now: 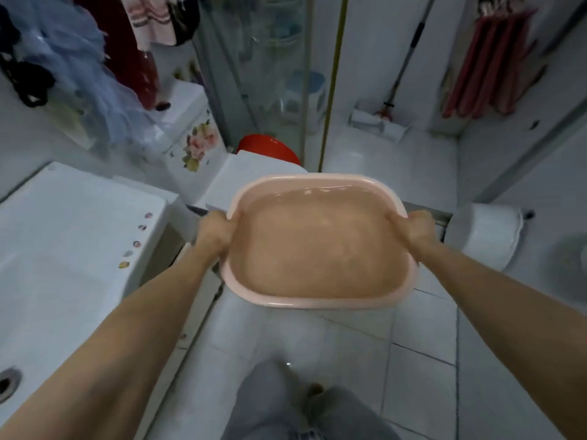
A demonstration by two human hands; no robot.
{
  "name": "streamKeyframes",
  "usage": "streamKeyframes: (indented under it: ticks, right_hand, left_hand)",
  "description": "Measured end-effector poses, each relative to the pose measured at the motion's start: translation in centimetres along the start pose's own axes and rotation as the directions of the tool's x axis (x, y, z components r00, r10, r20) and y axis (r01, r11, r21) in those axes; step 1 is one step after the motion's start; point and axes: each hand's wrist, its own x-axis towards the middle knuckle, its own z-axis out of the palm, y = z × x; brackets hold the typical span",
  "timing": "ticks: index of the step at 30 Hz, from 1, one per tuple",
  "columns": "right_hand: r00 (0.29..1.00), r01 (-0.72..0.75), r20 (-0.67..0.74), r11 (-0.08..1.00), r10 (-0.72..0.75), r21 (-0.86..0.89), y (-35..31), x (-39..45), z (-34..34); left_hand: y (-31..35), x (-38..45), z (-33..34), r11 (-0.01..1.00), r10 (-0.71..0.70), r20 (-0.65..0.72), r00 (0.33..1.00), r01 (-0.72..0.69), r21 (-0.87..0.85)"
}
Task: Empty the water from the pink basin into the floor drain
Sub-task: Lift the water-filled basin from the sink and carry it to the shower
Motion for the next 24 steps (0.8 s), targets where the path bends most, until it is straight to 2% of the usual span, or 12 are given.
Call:
streamKeyframes:
  ticks: [6, 12, 16, 19, 24]
  right_hand:
    - [0.991, -0.09, -0.093, 0.995, 0.093, 0.035, 1.2, 8.9, -2.7]
    - [0.955, -0.186, -0.21, 0.974, 0.21, 0.131, -0.6, 17.2, -5.4]
    - [0.932, -0.219, -0.255, 0.96, 0.26, 0.176, -2.4, 22.9, -6.5]
    - [0.918, -0.233, -0.28, 0.953, 0.282, 0.194, -3.4, 26.5, -7.5]
    - [0.896, -0.228, -0.327, 0.943, 0.3, 0.242, -4.4, 34.1, -9.3]
  left_hand:
    - [9.0, 9.4, 5.3, 0.998, 0.057, 0.112, 0.992, -0.061, 0.025]
    - [18.4, 19.8, 10.8, 0.987, 0.121, 0.228, 0.966, -0.141, 0.073]
    - [24.4, 26.2, 12.1, 0.969, 0.218, 0.273, 0.937, -0.242, 0.058]
    - [29.0, 29.8, 12.8, 0.945, 0.265, 0.281, 0.922, -0.306, 0.114]
    - [35.8, 35.4, 16.0, 0.944, 0.303, 0.225, 0.926, -0.325, 0.065]
